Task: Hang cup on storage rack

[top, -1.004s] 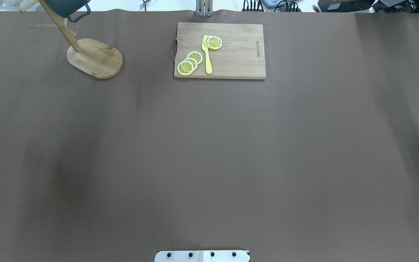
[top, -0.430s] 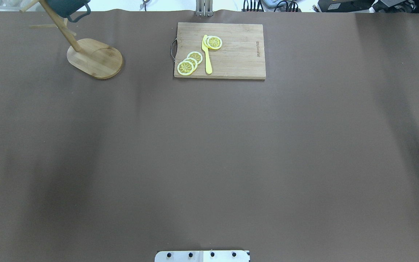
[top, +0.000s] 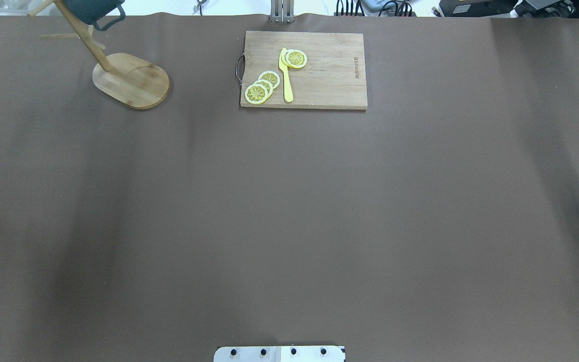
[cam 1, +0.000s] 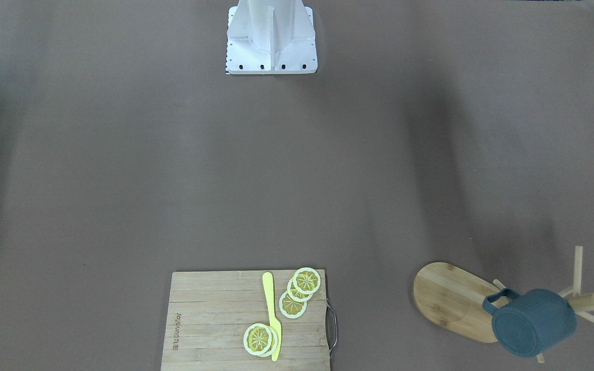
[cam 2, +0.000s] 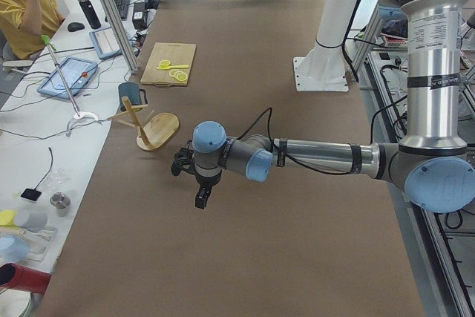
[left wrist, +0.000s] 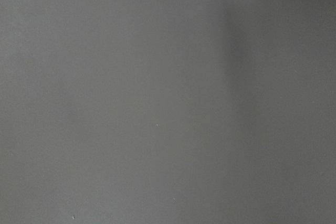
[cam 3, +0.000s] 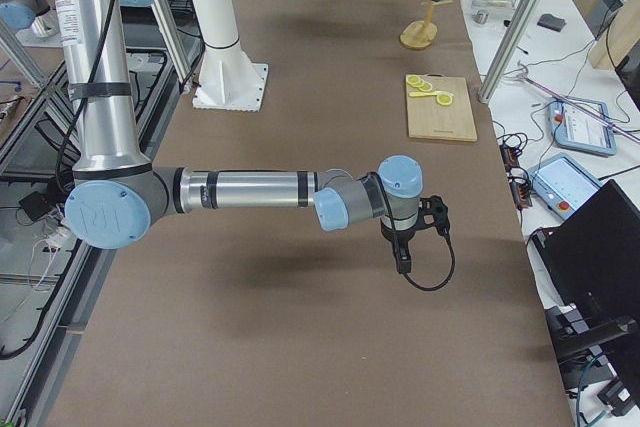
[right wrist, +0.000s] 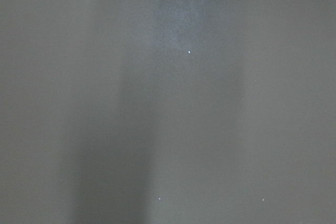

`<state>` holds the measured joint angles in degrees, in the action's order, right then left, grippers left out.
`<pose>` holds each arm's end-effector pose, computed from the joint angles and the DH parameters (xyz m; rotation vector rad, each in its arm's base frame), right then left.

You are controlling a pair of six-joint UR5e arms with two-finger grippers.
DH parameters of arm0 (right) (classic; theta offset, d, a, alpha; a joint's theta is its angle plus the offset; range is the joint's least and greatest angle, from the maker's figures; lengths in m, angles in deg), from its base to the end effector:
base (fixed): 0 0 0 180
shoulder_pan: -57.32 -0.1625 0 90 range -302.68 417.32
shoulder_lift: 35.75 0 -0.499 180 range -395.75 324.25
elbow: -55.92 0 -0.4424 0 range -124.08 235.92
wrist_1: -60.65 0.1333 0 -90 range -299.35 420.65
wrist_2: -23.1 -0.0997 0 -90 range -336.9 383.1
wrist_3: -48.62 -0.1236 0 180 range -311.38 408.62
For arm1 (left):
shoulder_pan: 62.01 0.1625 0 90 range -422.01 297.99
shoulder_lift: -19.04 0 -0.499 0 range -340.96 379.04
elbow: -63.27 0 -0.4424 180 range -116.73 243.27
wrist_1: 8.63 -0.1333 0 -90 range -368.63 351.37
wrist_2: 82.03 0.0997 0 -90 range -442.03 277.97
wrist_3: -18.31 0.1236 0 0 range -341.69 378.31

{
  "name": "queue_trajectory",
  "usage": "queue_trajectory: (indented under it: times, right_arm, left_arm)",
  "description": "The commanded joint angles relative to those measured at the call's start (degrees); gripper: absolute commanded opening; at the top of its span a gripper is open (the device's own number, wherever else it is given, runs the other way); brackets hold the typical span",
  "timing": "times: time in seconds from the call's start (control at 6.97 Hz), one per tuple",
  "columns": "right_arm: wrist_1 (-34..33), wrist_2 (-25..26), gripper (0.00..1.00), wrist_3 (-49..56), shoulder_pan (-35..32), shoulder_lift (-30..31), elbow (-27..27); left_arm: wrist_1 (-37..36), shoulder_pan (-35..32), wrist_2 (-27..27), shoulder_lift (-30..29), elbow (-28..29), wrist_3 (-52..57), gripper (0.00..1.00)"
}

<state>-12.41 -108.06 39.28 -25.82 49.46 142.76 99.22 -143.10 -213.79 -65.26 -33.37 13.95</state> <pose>-0.0210 -0.6099 0.7036 0.2065 -0.7483 -0.0753 0.0297 -0.5185 0.7069 0.2279 0.7543 0.1948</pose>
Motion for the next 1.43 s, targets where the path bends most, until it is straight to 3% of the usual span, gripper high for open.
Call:
queue_trajectory:
  times: [0.0,0.29,1.29]
  right_arm:
    - [0.4,-4.2,1.0,-0.1,0.0,1.4,0.7]
    - [-0.2,-7.0,1.0,-0.1,-0.4,2.0,0.4]
    - [-0.2,-6.7,1.0,3.3,1.4,5.0,2.2]
  left_arm:
    - [2.0,0.0,-3.7,0.5,0.5,0.1,0.98]
    - [1.6,-0.8,-5.5,4.6,-6.4,0.1,0.98]
    - [1.8,-0.3,-5.5,3.9,-3.7,0.2,0.98]
